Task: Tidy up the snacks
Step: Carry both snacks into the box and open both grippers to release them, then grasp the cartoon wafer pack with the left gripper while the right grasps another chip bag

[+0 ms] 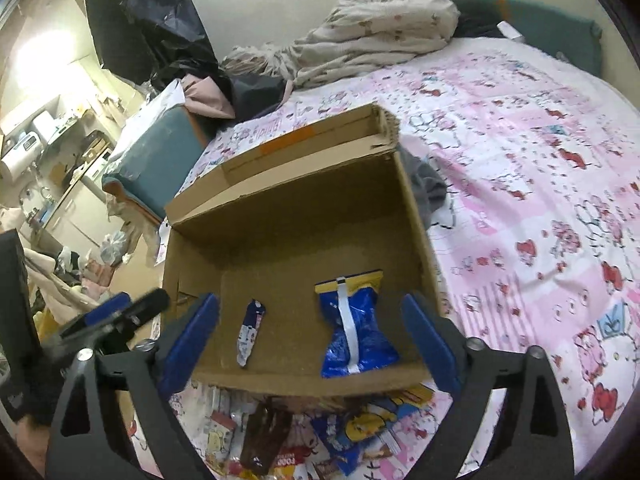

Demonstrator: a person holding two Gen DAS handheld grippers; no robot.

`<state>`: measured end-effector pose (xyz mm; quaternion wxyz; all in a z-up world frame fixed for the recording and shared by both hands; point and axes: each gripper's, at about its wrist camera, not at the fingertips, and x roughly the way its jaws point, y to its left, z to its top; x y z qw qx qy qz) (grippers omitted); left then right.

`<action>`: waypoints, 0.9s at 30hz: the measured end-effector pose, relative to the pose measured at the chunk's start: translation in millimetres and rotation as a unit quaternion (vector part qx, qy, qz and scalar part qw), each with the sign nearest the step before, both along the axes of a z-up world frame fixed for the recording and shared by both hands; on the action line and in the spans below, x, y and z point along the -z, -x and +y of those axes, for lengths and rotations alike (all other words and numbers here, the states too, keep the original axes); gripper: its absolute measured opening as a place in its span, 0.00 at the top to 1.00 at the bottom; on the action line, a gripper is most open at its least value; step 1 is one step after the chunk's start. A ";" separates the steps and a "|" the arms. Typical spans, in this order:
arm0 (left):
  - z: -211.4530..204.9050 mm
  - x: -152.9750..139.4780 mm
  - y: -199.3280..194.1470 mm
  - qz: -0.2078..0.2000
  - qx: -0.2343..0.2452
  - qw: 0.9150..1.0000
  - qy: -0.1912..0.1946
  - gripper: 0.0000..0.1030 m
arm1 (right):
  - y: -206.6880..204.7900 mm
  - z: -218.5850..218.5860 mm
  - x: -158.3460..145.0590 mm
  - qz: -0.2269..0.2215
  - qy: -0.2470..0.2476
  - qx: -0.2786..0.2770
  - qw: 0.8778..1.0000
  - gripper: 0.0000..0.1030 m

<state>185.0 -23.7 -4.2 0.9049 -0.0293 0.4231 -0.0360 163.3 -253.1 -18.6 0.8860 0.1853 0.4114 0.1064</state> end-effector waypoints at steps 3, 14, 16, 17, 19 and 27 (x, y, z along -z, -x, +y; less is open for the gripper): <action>4.1 -2.2 10.8 0.006 0.005 1.000 0.007 0.16 | 9.0 -8.3 3.1 0.011 -0.013 0.005 1.000 0.06; 24.0 0.7 53.1 0.020 -0.012 1.000 0.014 0.16 | 39.7 -21.2 10.4 0.043 -0.060 0.017 0.997 0.06; 26.7 0.8 58.5 0.022 -0.015 1.000 0.016 0.16 | 45.7 -21.3 10.4 0.045 -0.061 0.020 0.997 0.06; 29.0 0.6 61.5 0.023 -0.017 0.999 0.018 0.16 | 48.0 -21.7 10.5 0.046 -0.062 0.020 0.997 0.06; 33.7 0.9 66.6 0.026 -0.024 0.999 0.023 0.16 | 53.4 -21.4 11.6 0.048 -0.065 0.018 0.997 0.06; 56.7 8.1 79.8 0.049 -0.063 0.996 0.029 0.16 | 70.4 -26.3 30.9 0.093 -0.071 0.027 0.993 0.06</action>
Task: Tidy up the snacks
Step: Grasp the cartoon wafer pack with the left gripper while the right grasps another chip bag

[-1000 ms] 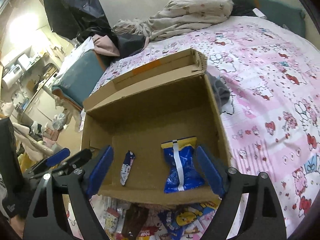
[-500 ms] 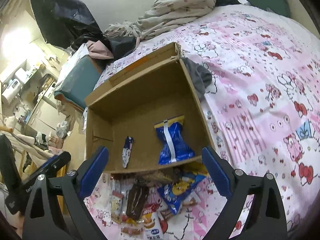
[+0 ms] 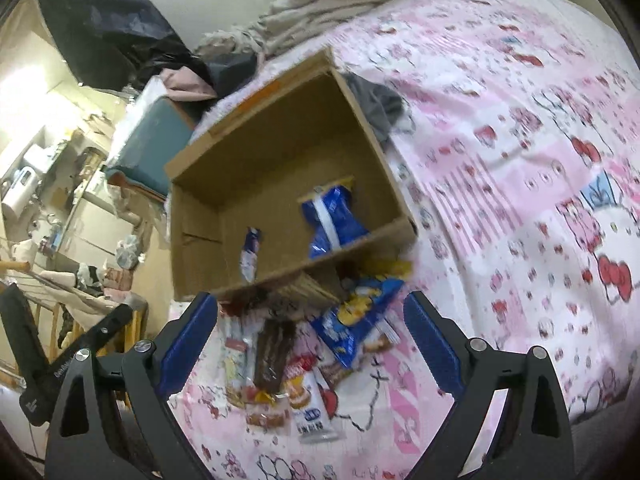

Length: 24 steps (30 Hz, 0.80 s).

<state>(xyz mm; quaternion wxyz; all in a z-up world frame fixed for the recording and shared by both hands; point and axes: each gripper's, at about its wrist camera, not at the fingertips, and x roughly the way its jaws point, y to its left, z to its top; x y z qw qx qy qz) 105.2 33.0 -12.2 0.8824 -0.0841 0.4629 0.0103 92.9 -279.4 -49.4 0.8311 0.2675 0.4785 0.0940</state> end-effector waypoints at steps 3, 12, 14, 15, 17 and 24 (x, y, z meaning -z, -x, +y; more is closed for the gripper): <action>6.9 5.6 3.1 0.011 -0.011 1.000 0.003 0.16 | 5.1 -7.1 7.5 0.015 0.001 0.006 1.000 0.06; -7.0 55.5 -6.3 0.111 0.018 0.993 0.018 0.22 | 4.8 -29.0 26.7 0.064 -0.019 0.053 0.996 0.06; -13.4 74.3 -6.6 0.143 0.032 0.989 0.015 0.25 | 3.5 -30.0 29.0 0.067 -0.023 0.055 0.996 0.06; -21.9 90.5 -7.8 0.173 0.053 0.983 0.014 0.25 | 2.6 -29.7 29.5 0.067 -0.023 0.055 0.996 0.06; -32.6 110.2 -7.2 0.206 0.077 0.976 0.006 0.26 | 1.0 -29.0 30.1 0.068 -0.024 0.053 0.996 0.06; -54.8 126.2 -1.9 0.224 0.118 0.967 -0.032 0.78 | -2.8 -27.4 33.4 0.077 -0.033 0.050 0.995 0.06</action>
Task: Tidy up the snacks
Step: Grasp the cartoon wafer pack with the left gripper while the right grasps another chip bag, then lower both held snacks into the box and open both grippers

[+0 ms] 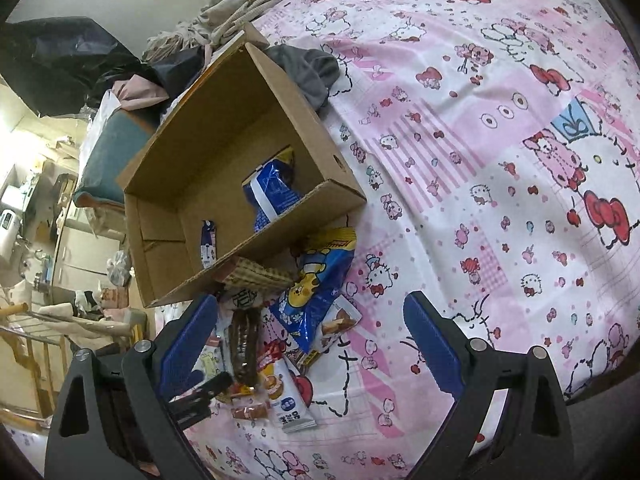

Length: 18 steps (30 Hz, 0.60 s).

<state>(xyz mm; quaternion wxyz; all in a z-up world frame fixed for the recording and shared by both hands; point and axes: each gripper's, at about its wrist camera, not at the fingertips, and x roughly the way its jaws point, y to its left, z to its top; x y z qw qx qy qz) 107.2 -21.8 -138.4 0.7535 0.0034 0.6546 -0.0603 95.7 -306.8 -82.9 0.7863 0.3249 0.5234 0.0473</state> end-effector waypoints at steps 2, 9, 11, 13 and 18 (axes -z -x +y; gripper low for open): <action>-4.8 -9.8 7.2 0.006 0.021 0.999 0.038 0.78 | 1.1 -0.2 -0.3 -0.001 0.005 0.001 1.000 0.06; 8.6 -45.8 20.1 -0.049 -0.017 0.997 0.052 0.78 | 0.4 -3.1 6.1 0.015 -0.005 0.004 1.000 0.07; 15.2 -47.7 16.5 -0.050 -0.037 0.996 0.057 0.78 | -4.3 -1.9 13.2 0.030 -0.016 -0.001 0.999 0.16; 17.0 -50.9 13.7 -0.053 -0.047 0.996 0.057 0.78 | -12.3 0.7 21.6 0.045 -0.031 -0.008 0.998 0.29; 23.4 -50.6 12.8 -0.057 -0.056 0.995 0.060 0.78 | -32.7 15.3 42.3 0.085 -0.036 -0.029 0.995 0.36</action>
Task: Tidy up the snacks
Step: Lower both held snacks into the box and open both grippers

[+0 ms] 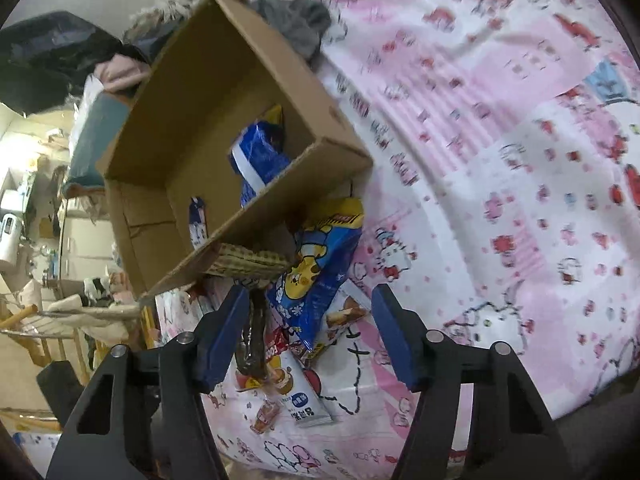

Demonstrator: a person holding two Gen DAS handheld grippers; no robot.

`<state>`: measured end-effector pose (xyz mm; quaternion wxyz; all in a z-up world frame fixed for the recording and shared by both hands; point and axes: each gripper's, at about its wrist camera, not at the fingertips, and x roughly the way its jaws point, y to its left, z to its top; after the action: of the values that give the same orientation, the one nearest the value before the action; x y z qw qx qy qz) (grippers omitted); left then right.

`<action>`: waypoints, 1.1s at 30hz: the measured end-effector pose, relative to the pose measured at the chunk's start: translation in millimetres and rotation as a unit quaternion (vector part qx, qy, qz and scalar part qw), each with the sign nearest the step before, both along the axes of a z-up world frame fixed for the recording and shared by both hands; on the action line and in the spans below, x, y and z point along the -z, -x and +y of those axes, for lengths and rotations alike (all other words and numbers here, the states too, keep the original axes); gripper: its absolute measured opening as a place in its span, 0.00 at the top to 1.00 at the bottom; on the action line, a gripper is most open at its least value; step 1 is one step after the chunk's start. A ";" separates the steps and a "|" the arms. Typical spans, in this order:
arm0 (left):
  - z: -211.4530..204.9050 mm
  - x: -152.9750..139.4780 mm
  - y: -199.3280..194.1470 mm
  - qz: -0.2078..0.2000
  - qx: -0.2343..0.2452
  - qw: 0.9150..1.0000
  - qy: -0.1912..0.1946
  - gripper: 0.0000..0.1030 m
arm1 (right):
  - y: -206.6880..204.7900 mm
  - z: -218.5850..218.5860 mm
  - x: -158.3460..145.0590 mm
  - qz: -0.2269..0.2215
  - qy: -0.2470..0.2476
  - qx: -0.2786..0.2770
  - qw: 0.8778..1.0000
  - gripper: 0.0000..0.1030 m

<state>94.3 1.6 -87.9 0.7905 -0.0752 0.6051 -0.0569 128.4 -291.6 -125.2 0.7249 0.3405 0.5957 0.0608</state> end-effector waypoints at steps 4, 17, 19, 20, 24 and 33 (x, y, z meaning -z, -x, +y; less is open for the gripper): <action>3.2 1.4 -1.7 0.004 -0.005 1.000 0.001 0.78 | -10.3 15.7 13.8 0.021 0.021 -0.015 0.999 0.36; 8.8 -5.4 -1.3 -0.014 -0.018 1.000 0.001 0.78 | 1.6 39.1 7.8 0.002 0.051 -0.061 0.997 0.80; 8.3 -6.9 -0.9 -0.017 -0.018 1.000 0.001 0.78 | 9.9 38.6 1.5 -0.007 0.048 -0.067 0.997 0.80; 8.0 -7.9 -0.5 -0.019 -0.017 1.000 0.001 0.78 | 14.8 38.5 -2.8 -0.014 0.043 -0.068 0.997 0.80; 9.5 -10.5 0.1 -0.026 -0.021 0.999 0.000 0.78 | 27.7 40.1 -15.3 -0.038 0.018 -0.070 0.997 0.81; 20.1 -28.0 4.9 -0.069 -0.045 0.996 -0.019 0.78 | 46.6 43.0 -39.1 -0.087 -0.029 -0.096 0.991 0.83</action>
<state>89.4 21.7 -59.9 0.8335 -0.0831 0.5461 -0.0148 81.8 -248.6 -86.1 0.7546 0.2961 0.5582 0.1767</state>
